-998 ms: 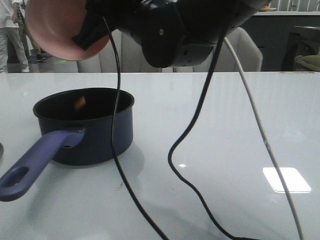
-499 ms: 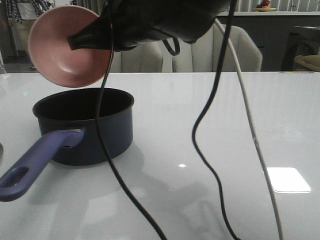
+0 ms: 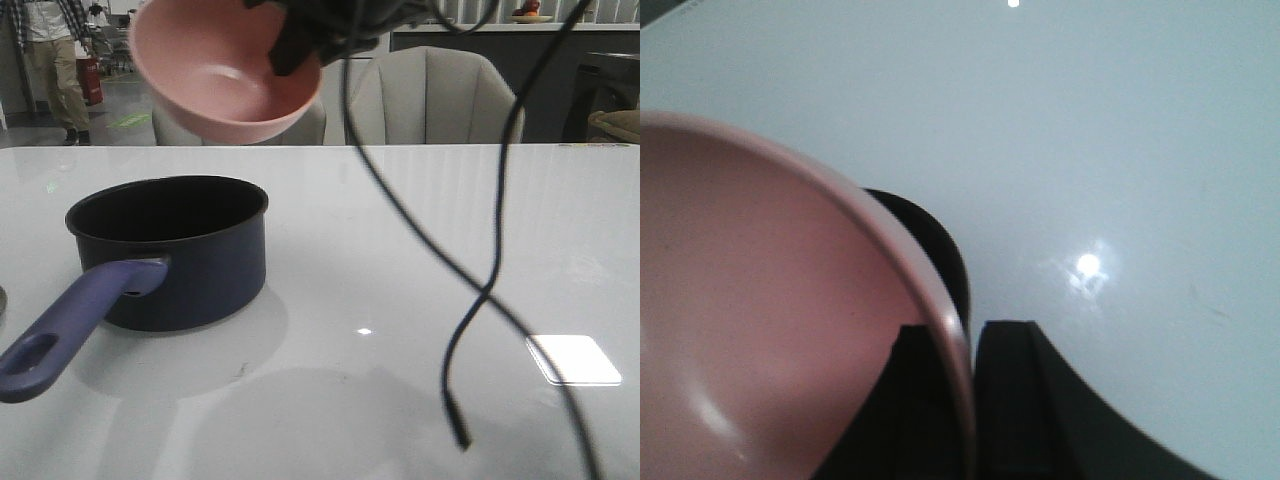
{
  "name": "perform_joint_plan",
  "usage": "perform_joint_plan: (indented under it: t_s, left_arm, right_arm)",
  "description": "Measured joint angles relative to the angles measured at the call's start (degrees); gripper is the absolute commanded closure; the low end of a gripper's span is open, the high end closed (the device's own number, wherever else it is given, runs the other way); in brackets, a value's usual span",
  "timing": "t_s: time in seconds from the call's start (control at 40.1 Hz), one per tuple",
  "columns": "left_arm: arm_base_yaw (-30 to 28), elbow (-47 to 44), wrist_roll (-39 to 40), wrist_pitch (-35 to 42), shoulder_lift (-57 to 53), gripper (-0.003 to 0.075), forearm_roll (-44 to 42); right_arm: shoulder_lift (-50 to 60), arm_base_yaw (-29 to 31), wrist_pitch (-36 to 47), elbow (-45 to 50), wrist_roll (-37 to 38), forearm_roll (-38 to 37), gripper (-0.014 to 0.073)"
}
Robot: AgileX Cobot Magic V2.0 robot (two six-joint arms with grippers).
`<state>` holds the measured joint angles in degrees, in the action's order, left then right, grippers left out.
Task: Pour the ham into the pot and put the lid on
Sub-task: 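Carry the empty pink bowl back and lower it onto the table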
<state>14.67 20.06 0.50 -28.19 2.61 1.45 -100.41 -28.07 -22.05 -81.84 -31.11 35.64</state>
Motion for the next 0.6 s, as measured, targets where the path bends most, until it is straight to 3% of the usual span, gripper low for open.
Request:
perform_joint_plan:
  t_s: [0.15,0.424,0.599]
  left_arm:
    - [0.0,0.0,0.0,0.0,0.0,0.0168,0.0]
    - [0.0,0.0,0.0,0.0,0.0,0.0168,0.0]
    - [0.0,0.0,0.0,0.0,0.0,0.0168,0.0]
  right_arm:
    - [2.1,6.8,-8.4,0.0,1.8,-3.6,0.0456]
    - [2.5,14.2,-16.5,2.7,22.5,-24.1,0.0456]
    - [0.1,16.6,-23.0,3.5,24.9,-26.3,0.0456]
